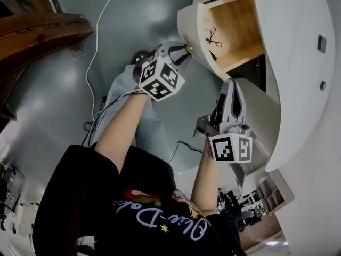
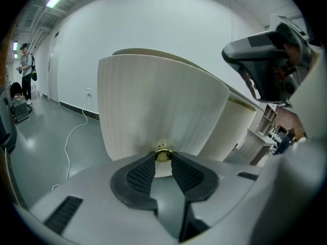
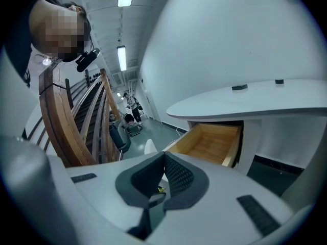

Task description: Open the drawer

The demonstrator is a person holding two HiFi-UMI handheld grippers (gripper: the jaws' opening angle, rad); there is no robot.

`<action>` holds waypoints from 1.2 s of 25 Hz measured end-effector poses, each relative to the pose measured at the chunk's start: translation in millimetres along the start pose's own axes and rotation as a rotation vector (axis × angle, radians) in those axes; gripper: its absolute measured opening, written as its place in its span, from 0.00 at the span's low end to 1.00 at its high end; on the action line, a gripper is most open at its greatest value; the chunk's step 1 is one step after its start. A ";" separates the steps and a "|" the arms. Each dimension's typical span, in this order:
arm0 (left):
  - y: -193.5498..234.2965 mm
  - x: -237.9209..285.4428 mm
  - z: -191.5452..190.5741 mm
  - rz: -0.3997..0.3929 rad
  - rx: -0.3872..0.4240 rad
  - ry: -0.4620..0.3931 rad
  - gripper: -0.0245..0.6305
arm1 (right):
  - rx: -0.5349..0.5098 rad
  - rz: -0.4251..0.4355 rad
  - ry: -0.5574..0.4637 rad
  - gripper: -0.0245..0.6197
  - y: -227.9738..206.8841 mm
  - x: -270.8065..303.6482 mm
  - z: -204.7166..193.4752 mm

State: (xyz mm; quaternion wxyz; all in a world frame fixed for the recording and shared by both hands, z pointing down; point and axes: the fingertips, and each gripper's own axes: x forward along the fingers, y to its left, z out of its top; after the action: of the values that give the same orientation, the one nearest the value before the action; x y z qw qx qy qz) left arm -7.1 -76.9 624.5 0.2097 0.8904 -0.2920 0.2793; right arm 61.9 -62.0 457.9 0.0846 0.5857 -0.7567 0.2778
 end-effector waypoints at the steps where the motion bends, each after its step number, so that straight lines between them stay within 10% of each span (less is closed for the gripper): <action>1: 0.3 -2.0 -1.2 -0.001 0.000 0.000 0.19 | -0.002 0.001 0.000 0.04 2.1 0.0 -0.1; 30: -0.5 -7.4 -6.9 0.004 0.013 0.013 0.19 | -0.001 0.009 -0.021 0.04 -3.8 -11.4 4.0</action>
State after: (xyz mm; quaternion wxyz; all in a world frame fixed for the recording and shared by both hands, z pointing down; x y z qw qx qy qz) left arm -14.3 -69.8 625.0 0.2054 0.8892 -0.2907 0.2873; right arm 69.6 -55.1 450.6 0.0759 0.5852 -0.7603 0.2716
